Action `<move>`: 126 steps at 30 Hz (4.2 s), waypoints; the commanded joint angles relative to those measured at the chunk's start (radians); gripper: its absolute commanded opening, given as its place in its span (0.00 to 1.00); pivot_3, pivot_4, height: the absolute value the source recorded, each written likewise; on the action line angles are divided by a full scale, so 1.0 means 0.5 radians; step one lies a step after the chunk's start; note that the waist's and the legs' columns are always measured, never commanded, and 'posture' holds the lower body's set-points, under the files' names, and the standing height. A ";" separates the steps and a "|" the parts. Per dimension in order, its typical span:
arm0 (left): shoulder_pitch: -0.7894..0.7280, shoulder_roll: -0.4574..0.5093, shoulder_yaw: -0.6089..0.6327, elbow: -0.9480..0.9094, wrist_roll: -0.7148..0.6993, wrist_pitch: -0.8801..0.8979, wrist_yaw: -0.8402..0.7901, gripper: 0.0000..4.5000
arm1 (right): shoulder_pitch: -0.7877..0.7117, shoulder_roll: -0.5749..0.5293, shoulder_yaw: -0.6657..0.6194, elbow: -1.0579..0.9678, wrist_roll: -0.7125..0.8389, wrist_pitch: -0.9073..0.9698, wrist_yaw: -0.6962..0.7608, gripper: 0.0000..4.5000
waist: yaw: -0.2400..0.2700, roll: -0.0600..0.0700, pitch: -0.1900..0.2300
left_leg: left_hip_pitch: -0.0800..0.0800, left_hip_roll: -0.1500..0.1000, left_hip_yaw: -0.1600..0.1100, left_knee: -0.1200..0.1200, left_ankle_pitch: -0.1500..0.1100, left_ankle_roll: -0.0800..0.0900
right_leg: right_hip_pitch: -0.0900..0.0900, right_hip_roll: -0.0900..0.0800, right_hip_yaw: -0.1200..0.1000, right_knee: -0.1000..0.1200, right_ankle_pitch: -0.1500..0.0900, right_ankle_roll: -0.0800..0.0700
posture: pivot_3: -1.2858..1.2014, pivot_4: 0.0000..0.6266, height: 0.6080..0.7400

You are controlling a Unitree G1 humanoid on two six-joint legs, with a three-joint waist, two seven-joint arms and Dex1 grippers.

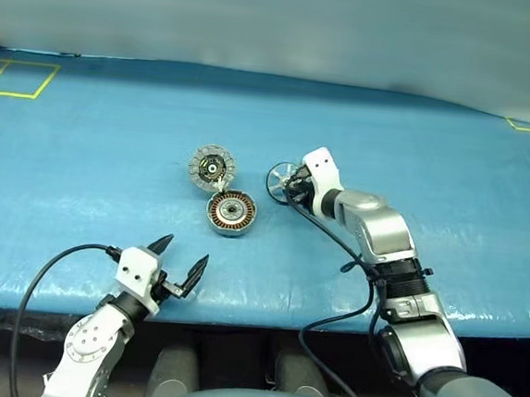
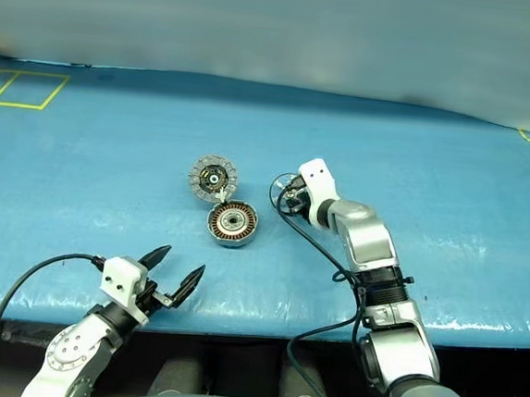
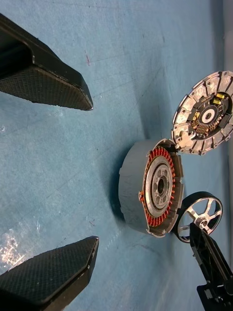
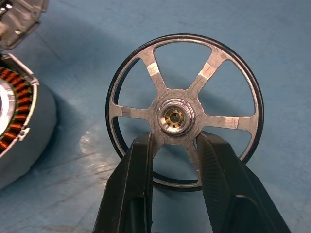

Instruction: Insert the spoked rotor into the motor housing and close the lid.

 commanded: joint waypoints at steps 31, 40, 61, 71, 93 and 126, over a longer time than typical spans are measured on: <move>0.049 0.010 0.028 -0.067 0.041 -0.131 0.020 1.00 | 0.062 -0.026 0.539 -0.975 0.251 0.342 0.005 0.24 | -0.002 0.001 0.003 | -0.001 0.000 -0.001 0.001 0.000 0.000 | -0.001 -0.001 -0.001 -0.001 -0.001 -0.001 | 0.52 0.24 1.00; 0.054 0.004 0.030 -0.073 0.036 -0.127 0.026 1.00 | -0.016 -0.020 0.540 -0.862 0.236 0.321 0.011 0.24 | 0.000 0.001 0.003 | -0.001 0.000 -0.001 0.001 0.000 0.000 | -0.001 -0.001 -0.001 -0.002 -0.001 -0.001 | 0.52 0.24 1.00; 0.040 0.010 0.029 -0.062 0.033 -0.121 0.019 1.00 | -0.021 -0.094 0.618 -0.721 0.207 0.276 0.145 0.24 | 0.000 0.001 0.003 | -0.001 0.000 -0.001 0.001 0.000 0.000 | 0.000 -0.001 -0.001 -0.002 -0.001 -0.001 | 0.52 0.24 1.00; 0.048 -0.003 0.023 -0.058 0.033 -0.119 0.030 1.00 | -0.050 -0.103 0.601 -0.727 0.205 0.283 0.165 0.95 | 0.000 0.001 0.003 | -0.001 0.000 -0.001 0.001 0.000 0.000 | -0.001 -0.001 -0.001 -0.002 -0.001 -0.001 | 0.52 0.24 1.00; 0.007 -0.072 0.182 -0.071 -0.113 -0.059 0.159 1.00 | 0.347 0.362 0.274 -0.737 0.263 -0.062 -0.321 0.01 | 0.001 0.000 0.003 | -0.001 0.000 -0.001 0.000 0.000 0.000 | 0.000 -0.001 -0.001 -0.002 -0.001 0.000 | 0.52 0.24 1.00; -1.692 0.385 0.530 1.580 -0.449 0.513 -0.176 0.01 | 0.859 0.417 0.259 -1.035 0.390 -0.241 -0.403 0.00 | 0.009 -0.015 -0.002 | -0.002 -0.002 -0.005 0.004 0.001 -0.001 | 0.005 0.000 -0.004 -0.002 0.004 0.000 | 0.52 0.24 1.00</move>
